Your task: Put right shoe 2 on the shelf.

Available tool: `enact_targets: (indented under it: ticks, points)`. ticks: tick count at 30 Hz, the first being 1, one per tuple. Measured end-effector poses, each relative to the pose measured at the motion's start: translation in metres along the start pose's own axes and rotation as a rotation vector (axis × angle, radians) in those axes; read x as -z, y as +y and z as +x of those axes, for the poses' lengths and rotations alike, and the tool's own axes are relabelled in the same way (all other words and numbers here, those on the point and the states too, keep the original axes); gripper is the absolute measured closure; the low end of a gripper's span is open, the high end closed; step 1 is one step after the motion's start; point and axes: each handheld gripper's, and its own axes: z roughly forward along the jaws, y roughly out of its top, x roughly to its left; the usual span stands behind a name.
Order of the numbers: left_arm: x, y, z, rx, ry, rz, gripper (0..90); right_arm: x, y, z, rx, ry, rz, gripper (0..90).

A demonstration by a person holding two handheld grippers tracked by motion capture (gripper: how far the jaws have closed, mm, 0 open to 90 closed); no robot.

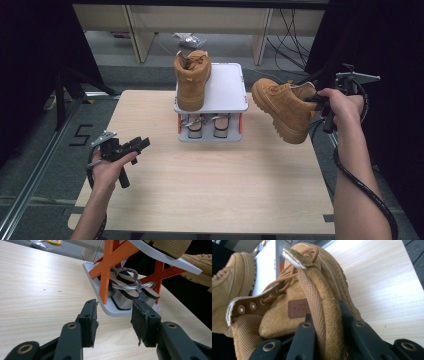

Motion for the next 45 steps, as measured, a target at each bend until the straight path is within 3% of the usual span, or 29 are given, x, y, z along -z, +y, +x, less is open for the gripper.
enact_targets:
  ticks: [1,4,5,6,7,9,10,13,14,15,16,17,18,20,26,27,29,31,33,35,36,42,44,45]
  points:
    - [0.0,0.0,0.0,-0.003,-0.001,0.0,54.8,0.0,0.0,0.001,0.006,-0.016,-0.006,80.7]
    - [0.0,0.0,0.0,-0.005,-0.001,0.001,54.9,-0.001,0.001,0.003,-0.003,0.011,-0.046,80.7]
    - [0.0,0.0,0.0,-0.002,0.0,0.001,54.8,0.002,0.002,0.004,-0.009,-0.01,-0.013,80.7]
    - [0.0,0.0,0.0,-0.001,0.001,0.001,54.8,0.001,0.003,0.006,-0.03,0.002,-0.032,80.8]
    - [0.0,0.0,0.001,-0.003,0.0,0.0,54.8,0.0,0.002,0.005,-0.012,0.013,-0.054,80.7]
    - [0.0,0.0,0.001,-0.005,0.001,0.001,54.8,0.002,0.004,0.006,0.003,0.007,-0.045,80.7]
    - [0.0,0.0,0.001,-0.002,0.004,0.001,54.8,0.004,0.005,0.008,-0.01,-0.012,-0.025,80.7]
    - [0.0,0.0,0.001,-0.001,0.005,0.001,54.7,0.004,0.007,0.012,-0.033,-0.002,-0.045,80.7]
    - [0.0,0.0,0.001,-0.003,0.005,0.001,54.6,0.005,0.007,0.012,-0.014,-0.007,-0.035,80.6]
    - [0.0,0.0,0.001,-0.003,0.005,0.002,54.5,0.004,0.007,0.013,-0.021,0.016,-0.053,80.6]
    - [0.0,0.0,0.001,-0.006,0.003,0.002,54.4,0.003,0.007,0.012,0.006,0.022,-0.083,80.6]
    - [0.0,0.0,0.001,-0.003,0.005,0.003,54.5,0.006,0.008,0.014,-0.013,0.004,-0.043,80.6]
    - [0.0,0.0,0.001,-0.003,0.004,0.003,54.4,0.003,0.008,0.014,0.0,0.027,-0.082,80.6]
    - [0.0,0.0,0.001,-0.003,0.004,0.002,54.5,0.003,0.008,0.017,-0.023,0.04,-0.09,80.5]
    - [0.001,0.001,0.002,-0.006,0.004,0.0,54.5,0.002,0.011,0.026,-0.029,0.055,-0.102,80.6]
    - [0.001,0.001,0.002,-0.005,0.005,0.0,54.4,0.002,0.012,0.025,0.001,0.036,-0.093,80.5]
    - [0.001,0.001,0.003,-0.006,0.004,0.0,54.5,0.002,0.012,0.028,-0.024,0.045,-0.086,80.5]
    - [0.002,0.001,0.003,-0.003,0.005,0.0,54.4,0.0,0.012,0.028,-0.021,0.06,-0.116,80.5]
    - [0.002,0.001,0.003,-0.003,0.007,-0.002,54.5,0.002,0.013,0.031,-0.035,0.04,-0.079,80.6]
    - [0.002,0.001,0.003,-0.002,0.007,-0.003,54.4,0.001,0.014,0.031,-0.028,0.039,-0.082,80.5]
    - [0.001,0.0,0.003,-0.002,0.007,-0.001,54.5,-0.002,0.013,0.031,-0.021,0.064,-0.124,80.5]
    - [0.002,0.001,0.003,-0.002,0.007,-0.002,54.5,-0.004,0.015,0.037,-0.024,0.073,-0.127,80.5]
    - [0.002,0.001,0.003,-0.002,0.004,-0.005,54.5,-0.002,0.016,0.04,-0.027,0.048,-0.085,80.5]
    - [0.002,0.001,0.003,-0.002,0.005,-0.005,54.5,-0.003,0.016,0.042,-0.038,0.072,-0.108,80.5]
